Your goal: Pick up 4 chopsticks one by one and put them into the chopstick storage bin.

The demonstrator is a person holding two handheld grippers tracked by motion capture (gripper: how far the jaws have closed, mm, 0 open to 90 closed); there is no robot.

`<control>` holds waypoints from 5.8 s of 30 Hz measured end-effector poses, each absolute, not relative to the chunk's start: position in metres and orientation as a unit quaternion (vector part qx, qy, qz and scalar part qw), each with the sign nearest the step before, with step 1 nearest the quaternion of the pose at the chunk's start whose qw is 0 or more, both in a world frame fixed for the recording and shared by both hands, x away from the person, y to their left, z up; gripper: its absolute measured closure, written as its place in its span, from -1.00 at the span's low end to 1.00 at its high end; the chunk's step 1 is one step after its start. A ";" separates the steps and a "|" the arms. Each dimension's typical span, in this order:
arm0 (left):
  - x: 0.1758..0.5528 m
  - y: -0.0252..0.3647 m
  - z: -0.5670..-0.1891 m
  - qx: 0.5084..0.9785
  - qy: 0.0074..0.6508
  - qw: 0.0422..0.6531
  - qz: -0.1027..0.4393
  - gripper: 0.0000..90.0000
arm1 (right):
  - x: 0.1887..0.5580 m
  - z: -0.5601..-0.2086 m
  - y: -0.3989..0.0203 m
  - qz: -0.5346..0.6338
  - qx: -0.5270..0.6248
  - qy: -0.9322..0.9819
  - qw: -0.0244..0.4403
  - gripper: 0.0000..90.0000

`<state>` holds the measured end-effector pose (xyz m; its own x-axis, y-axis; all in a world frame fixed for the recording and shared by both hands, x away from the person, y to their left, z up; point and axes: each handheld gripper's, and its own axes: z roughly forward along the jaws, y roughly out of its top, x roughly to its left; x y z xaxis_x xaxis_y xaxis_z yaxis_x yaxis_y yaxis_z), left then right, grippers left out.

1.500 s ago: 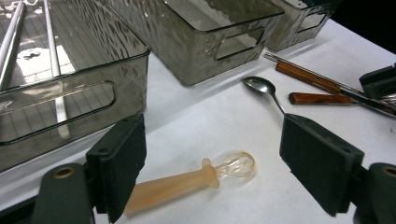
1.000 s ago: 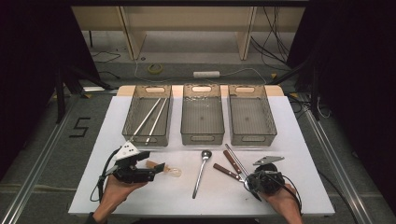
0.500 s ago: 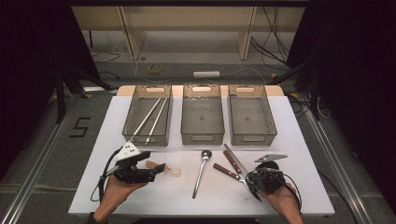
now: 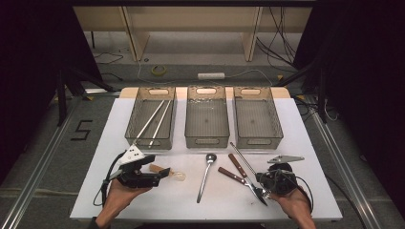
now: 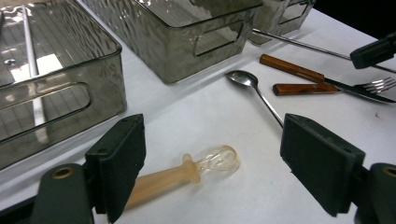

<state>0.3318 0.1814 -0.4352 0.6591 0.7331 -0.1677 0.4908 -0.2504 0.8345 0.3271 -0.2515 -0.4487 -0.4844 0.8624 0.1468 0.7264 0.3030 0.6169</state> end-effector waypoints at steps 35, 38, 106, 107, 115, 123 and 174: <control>0.323 0.120 -0.425 0.865 0.232 0.430 0.116 -0.51 | 0.294 -0.437 -0.165 0.344 0.325 0.880 0.048 0.93; 0.323 0.115 -0.426 0.877 0.216 0.416 0.109 -0.51 | 0.292 -0.437 -0.160 0.343 0.313 0.885 0.043 0.93; 0.323 0.105 -0.436 0.958 0.133 0.236 0.091 0.85 | 0.305 -0.432 -0.178 0.461 0.313 0.828 0.066 0.05; 0.324 0.107 -0.435 0.956 0.144 0.238 0.092 0.85 | 0.305 -0.432 -0.179 0.463 0.316 0.825 0.068 0.04; 0.334 0.123 -0.427 0.934 0.213 0.264 0.110 0.85 | 0.304 -0.432 -0.186 0.458 0.344 0.813 0.107 -0.12; 0.339 0.133 -0.425 0.922 0.247 0.274 0.118 0.85 | 0.305 -0.431 -0.193 0.458 0.368 0.799 0.126 -0.18; 0.412 0.210 -0.386 0.808 0.436 0.363 0.156 0.85 | 0.307 -0.430 -0.207 0.470 0.405 0.771 0.146 -0.23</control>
